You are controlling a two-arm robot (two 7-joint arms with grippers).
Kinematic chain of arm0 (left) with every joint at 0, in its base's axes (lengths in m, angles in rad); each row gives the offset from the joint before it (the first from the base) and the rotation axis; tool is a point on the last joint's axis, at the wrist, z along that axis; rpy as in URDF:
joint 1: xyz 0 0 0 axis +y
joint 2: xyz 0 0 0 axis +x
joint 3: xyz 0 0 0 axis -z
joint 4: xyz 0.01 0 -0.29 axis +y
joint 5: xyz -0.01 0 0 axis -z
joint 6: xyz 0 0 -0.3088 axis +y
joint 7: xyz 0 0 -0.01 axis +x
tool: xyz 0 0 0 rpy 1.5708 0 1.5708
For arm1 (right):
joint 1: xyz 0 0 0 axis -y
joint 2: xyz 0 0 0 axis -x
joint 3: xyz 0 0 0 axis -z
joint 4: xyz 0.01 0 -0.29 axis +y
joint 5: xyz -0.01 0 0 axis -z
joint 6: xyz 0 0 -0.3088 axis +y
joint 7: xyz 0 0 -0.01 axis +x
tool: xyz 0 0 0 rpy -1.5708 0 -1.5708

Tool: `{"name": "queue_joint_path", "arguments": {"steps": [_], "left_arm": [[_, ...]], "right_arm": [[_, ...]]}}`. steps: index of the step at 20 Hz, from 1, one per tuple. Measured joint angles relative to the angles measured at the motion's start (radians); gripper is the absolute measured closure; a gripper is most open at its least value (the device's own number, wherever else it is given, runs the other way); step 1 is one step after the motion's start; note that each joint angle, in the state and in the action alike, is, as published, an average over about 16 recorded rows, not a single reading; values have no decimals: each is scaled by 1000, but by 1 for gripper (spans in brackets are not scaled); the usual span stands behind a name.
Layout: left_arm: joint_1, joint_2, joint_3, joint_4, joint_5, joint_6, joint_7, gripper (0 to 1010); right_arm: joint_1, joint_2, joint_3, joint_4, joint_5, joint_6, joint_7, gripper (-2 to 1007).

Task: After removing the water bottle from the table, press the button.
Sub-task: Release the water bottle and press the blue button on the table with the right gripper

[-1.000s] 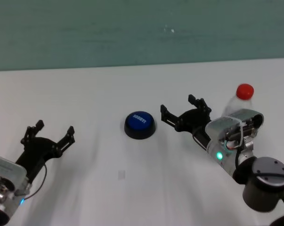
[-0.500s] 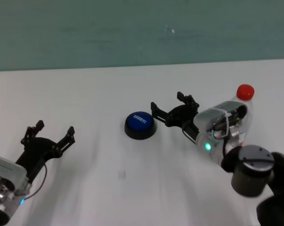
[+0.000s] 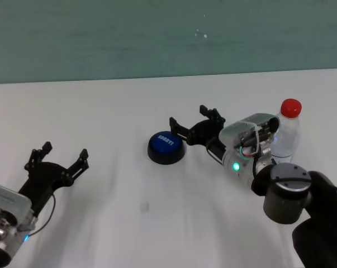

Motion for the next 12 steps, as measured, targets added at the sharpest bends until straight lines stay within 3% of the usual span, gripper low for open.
{"name": "queue_joint_path", "arguments": {"steps": [12], "left_arm": [[0,0,0,0,0,0,0,7]], "right_arm": [[71,-31,-30,116,16,-35,14,2]]}}
